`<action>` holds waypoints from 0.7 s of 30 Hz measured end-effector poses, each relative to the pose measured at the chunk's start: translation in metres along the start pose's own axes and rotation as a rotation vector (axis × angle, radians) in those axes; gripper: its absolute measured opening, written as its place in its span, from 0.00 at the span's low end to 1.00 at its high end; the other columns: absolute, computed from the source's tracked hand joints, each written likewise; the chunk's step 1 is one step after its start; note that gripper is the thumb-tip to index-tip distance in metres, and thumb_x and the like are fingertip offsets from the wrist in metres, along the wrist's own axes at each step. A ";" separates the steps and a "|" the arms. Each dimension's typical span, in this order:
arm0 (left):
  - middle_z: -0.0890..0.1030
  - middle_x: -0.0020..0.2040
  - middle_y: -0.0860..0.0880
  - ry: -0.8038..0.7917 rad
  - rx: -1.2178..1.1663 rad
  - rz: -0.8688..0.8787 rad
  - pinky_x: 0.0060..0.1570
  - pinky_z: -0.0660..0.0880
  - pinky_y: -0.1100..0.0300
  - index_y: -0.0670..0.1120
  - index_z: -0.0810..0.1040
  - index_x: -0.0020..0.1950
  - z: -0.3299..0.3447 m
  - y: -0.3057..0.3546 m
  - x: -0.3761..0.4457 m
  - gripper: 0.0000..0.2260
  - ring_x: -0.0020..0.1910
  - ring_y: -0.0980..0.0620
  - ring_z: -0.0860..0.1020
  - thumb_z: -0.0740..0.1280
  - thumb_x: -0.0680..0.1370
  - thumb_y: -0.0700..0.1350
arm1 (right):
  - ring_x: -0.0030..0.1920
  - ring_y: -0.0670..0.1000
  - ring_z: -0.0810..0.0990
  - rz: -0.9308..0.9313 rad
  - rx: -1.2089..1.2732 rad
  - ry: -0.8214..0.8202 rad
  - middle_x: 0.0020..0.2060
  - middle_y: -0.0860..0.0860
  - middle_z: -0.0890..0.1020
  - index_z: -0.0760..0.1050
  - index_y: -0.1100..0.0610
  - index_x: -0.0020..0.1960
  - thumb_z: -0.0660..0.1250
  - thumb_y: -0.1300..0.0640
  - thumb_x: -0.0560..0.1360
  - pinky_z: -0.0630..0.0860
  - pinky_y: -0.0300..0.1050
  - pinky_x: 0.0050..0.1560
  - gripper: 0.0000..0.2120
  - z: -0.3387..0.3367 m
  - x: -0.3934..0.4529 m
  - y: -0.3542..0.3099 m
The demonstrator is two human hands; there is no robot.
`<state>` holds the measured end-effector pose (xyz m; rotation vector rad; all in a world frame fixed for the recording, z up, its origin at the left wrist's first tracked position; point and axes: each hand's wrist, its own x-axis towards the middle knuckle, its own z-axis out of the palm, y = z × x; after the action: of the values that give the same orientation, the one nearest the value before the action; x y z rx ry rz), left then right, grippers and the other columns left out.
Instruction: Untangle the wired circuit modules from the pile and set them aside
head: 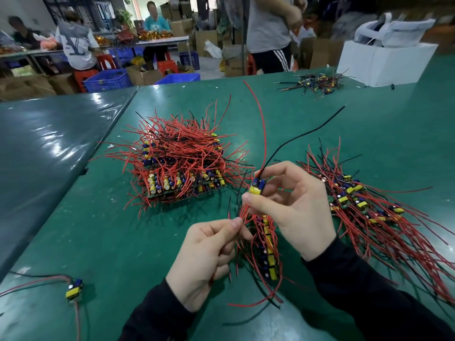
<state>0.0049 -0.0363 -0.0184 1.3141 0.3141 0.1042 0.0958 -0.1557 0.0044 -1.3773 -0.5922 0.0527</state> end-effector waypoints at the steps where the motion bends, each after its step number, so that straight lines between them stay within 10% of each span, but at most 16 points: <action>1: 0.58 0.23 0.54 0.029 0.023 0.013 0.19 0.52 0.73 0.45 0.81 0.32 0.000 -0.002 0.001 0.12 0.19 0.59 0.53 0.66 0.70 0.50 | 0.29 0.49 0.80 -0.026 -0.027 -0.020 0.30 0.51 0.80 0.77 0.61 0.44 0.77 0.70 0.63 0.80 0.52 0.34 0.14 0.001 -0.002 0.000; 13: 0.68 0.22 0.52 0.219 0.544 0.387 0.24 0.61 0.63 0.42 0.76 0.34 -0.007 -0.014 0.007 0.13 0.22 0.55 0.63 0.64 0.79 0.39 | 0.28 0.48 0.79 -0.040 -0.023 0.037 0.29 0.50 0.80 0.76 0.61 0.43 0.76 0.71 0.63 0.79 0.47 0.32 0.13 0.001 0.000 -0.001; 21: 0.68 0.24 0.53 0.078 0.350 0.321 0.23 0.59 0.71 0.42 0.83 0.39 -0.009 -0.009 0.004 0.10 0.22 0.60 0.61 0.65 0.77 0.43 | 0.28 0.47 0.80 -0.054 -0.006 0.114 0.29 0.48 0.81 0.75 0.60 0.44 0.75 0.71 0.64 0.81 0.50 0.33 0.14 -0.005 0.006 -0.001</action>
<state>0.0047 -0.0294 -0.0298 1.7046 0.1892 0.3852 0.1030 -0.1576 0.0072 -1.3601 -0.5348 -0.0708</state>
